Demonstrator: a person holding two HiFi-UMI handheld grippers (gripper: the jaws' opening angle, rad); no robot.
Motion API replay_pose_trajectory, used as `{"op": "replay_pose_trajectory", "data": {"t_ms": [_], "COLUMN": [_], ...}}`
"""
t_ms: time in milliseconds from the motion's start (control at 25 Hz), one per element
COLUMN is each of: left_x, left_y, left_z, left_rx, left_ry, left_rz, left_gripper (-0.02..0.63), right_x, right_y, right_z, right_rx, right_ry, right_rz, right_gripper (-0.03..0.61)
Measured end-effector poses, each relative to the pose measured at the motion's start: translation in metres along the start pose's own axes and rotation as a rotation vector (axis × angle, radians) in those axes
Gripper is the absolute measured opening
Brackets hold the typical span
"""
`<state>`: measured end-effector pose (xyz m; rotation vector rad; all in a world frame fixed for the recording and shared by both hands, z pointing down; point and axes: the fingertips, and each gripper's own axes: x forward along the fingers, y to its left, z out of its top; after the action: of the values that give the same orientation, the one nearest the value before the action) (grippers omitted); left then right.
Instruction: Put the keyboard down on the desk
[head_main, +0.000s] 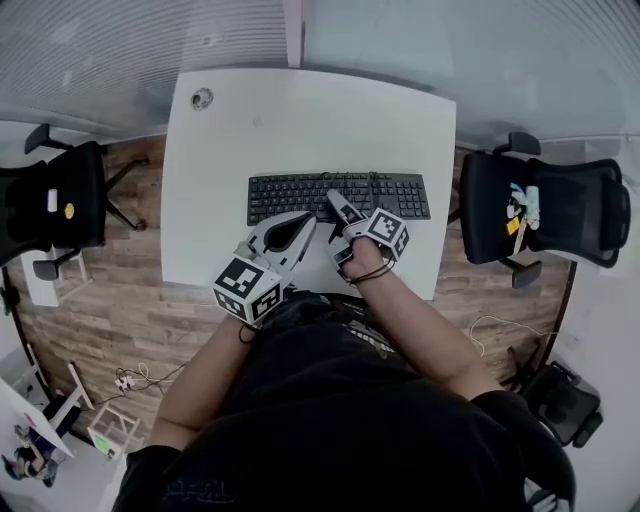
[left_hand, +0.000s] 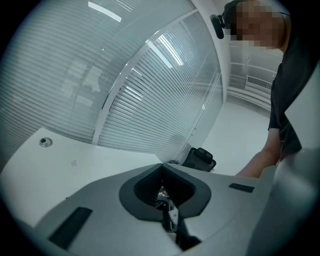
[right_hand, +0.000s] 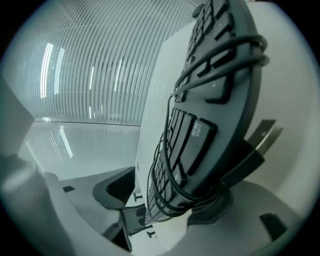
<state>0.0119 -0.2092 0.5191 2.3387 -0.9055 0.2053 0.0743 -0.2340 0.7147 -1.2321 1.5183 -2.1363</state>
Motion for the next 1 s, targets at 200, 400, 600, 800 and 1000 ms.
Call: {"op": "replay_pose_trajectory", "data": {"t_ms": [200,400,600,800,1000], "left_x": [-0.005,-0.009,-0.011,-0.011,-0.009], "left_y": [-0.005,-0.012,-0.02,-0.028,-0.033], "left_z": [0.0,0.003,0.004,0.006,0.008], "left_rx": [0.008,0.023,0.037,0.055,0.071], "left_ry": [-0.011,-0.028,-0.039,-0.049,-0.052], "left_rz": [0.006,0.019,0.027,0.029,0.029], "left_gripper": [0.015,0.015,0.015,0.015,0.015], "right_x": [-0.005,-0.014,-0.024,-0.03,-0.041], "right_y": [-0.005,-0.022,-0.03,-0.04,-0.053], "right_z": [-0.011,-0.021,-0.029,-0.039,-0.047], "right_rx": [-0.049,-0.106,-0.139,-0.184,-0.2], "right_ry": [0.046,0.116,0.173,0.235,0.299], "right_rz": [-0.013,-0.047,-0.062,-0.086,-0.122], "right_gripper": [0.31,0.31,0.311,0.311,0.311]}}
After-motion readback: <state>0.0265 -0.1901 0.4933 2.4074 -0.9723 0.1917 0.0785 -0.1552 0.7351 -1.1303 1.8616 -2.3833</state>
